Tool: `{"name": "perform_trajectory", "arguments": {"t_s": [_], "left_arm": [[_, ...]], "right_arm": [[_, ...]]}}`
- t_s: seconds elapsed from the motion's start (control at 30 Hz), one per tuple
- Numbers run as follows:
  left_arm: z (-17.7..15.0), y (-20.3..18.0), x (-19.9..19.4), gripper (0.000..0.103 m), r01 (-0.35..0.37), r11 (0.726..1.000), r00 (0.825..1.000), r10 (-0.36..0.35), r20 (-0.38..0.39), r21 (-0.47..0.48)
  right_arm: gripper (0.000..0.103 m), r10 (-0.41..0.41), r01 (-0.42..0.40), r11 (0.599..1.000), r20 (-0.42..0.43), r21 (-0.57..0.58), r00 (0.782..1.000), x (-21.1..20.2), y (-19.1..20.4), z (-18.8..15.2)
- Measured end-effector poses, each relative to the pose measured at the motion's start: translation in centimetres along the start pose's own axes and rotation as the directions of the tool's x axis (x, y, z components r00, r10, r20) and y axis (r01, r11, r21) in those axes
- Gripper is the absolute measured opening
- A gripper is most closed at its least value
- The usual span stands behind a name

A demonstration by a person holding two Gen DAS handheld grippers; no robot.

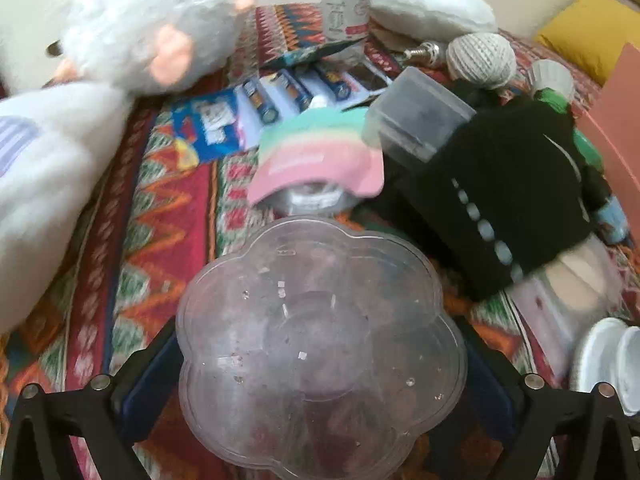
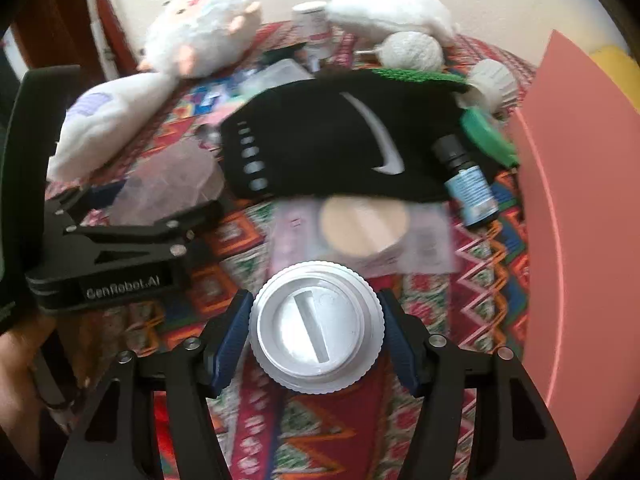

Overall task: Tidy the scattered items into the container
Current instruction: 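Grasp the clear flower tray with the left tool while the right grasps the white lid, then carry the tray and white lid over the box and release both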

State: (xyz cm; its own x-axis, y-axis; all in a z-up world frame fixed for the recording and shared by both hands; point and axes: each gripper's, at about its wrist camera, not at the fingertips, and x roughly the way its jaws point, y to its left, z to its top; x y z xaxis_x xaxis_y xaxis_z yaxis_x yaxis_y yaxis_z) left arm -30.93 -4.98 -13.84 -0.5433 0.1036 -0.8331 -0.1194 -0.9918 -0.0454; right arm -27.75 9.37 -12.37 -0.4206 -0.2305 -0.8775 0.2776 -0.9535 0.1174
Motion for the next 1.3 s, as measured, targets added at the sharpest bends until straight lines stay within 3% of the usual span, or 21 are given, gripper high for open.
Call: {"name": "perform_trajectory", "arguments": {"t_s": [0.17,0.37,0.53,0.67,0.87,1.07,1.23,1.3], "left_arm": [[-2.4,1.0,-3.8,0.101,-0.018,0.999,1.0,0.018,-0.006,-0.03],[-4.3,1.5,-9.9,0.101,-0.068,0.998,0.995,0.067,0.068,0.001],[-5.1,1.1,-14.9,0.101,-0.095,0.995,0.984,0.09,0.151,0.026],[-5.2,-0.4,-18.9,0.101,-0.1,0.993,0.97,0.085,0.229,0.056],[-5.0,-3.5,-25.0,0.101,-0.085,0.991,0.937,0.042,0.347,0.107],[-4.6,-6.1,-29.9,0.101,-0.052,0.989,0.896,-0.017,0.444,0.142],[-3.8,-8.7,-32.0,0.101,-0.019,0.984,0.87,-0.071,0.489,0.176],[-3.4,-9.9,-32.2,0.101,0.002,0.981,0.864,-0.099,0.493,0.193]], "right_arm": [[0.066,0.056,-0.055,0.996,0.016,-0.063,0.998,-2.0,2.6,-1.2],[0.066,0.104,-0.094,0.985,0.058,-0.148,0.993,-5.4,5.1,-3.1],[0.066,0.163,-0.13,0.97,0.153,-0.206,0.975,-10.3,6.8,-4.7],[0.066,0.16,-0.09,0.962,0.265,-0.258,0.951,-15.0,8.0,-6.1],[0.066,0.148,-0.014,0.957,0.446,-0.291,0.883,-22.0,8.8,-8.6],[0.066,0.079,0.123,0.952,0.616,-0.279,0.784,-28.0,8.3,-11.4],[0.066,-0.003,0.228,0.946,0.699,-0.229,0.715,-30.7,7.2,-13.0],[0.066,-0.031,0.251,0.946,0.712,-0.206,0.702,-31.1,6.4,-13.3]]}}
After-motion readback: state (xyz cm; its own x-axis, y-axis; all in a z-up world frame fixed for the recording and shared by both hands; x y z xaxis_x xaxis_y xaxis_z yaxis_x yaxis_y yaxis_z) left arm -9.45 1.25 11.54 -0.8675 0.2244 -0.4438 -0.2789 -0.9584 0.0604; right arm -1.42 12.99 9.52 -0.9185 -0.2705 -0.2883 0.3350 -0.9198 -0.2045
